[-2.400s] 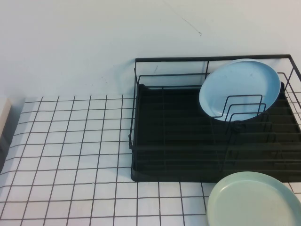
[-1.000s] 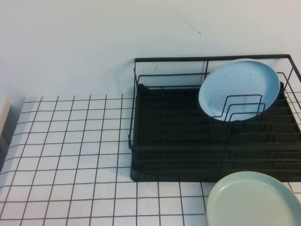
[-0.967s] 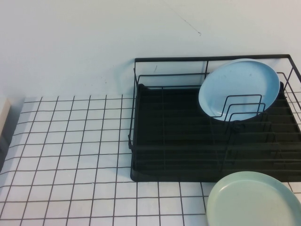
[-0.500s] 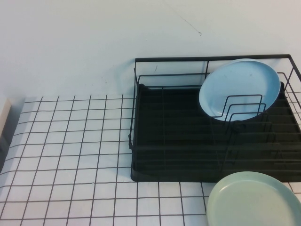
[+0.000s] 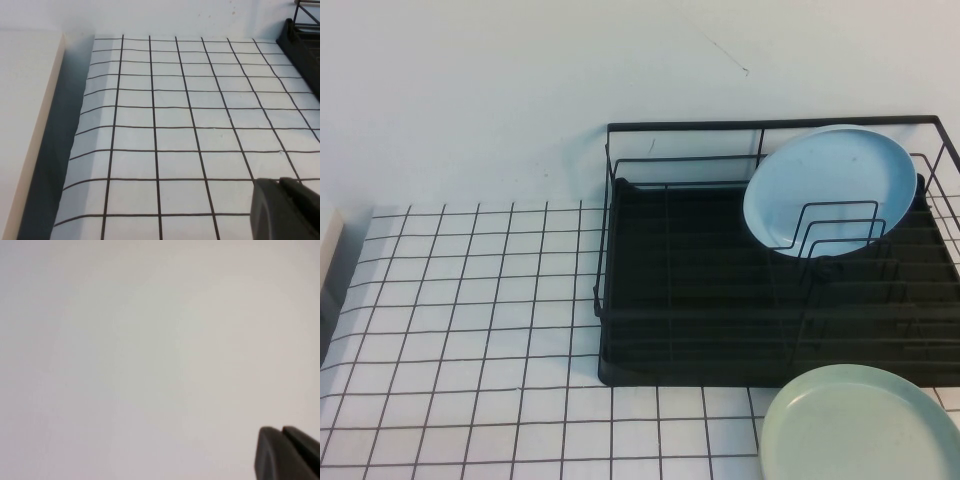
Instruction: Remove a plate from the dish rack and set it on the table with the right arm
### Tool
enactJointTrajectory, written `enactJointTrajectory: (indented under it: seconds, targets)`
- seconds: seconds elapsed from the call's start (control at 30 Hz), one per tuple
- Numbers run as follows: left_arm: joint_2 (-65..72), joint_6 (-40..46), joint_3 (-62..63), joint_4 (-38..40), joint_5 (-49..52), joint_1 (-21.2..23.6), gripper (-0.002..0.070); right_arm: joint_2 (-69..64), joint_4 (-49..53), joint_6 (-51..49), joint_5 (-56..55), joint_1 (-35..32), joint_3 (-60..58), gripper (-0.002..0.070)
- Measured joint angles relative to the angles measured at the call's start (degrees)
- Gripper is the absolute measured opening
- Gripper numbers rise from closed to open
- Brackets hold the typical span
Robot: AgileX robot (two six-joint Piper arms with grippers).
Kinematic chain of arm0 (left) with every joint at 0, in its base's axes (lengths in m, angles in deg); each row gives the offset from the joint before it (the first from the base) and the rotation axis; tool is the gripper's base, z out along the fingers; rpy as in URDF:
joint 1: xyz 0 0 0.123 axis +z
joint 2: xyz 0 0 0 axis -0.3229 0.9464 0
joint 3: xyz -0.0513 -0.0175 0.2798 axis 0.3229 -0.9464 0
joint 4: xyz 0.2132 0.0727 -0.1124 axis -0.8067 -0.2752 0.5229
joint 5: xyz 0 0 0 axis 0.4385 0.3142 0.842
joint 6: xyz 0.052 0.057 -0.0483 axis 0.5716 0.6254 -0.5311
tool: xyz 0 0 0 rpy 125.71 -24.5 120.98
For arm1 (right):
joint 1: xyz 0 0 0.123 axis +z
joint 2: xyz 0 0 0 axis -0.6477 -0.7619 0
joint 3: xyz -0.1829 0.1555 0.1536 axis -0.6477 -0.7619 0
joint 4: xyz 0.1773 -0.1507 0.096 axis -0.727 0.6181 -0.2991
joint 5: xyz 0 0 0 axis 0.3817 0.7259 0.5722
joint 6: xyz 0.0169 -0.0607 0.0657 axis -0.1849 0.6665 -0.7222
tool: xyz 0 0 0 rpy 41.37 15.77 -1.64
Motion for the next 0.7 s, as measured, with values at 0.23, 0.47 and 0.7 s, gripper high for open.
enactJointTrajectory:
  seconds: [0.23, 0.47, 0.7]
  targets:
    - [0.0, 0.2, 0.0, 0.0, 0.0, 0.0, -0.0004, 0.0, -4.7, 0.6, 12.3, 0.0, 5.5, -0.0003]
    - [0.0, 0.2, 0.0, 0.0, 0.0, 0.0, -0.0004, -6.1, -5.2, 2.0, 46.1, 0.0, 21.9, -0.0003]
    - [0.0, 0.2, 0.0, 0.0, 0.0, 0.0, -0.0004, -26.5, -7.7, 13.0, 71.5, 0.0, 37.8, -0.0003]
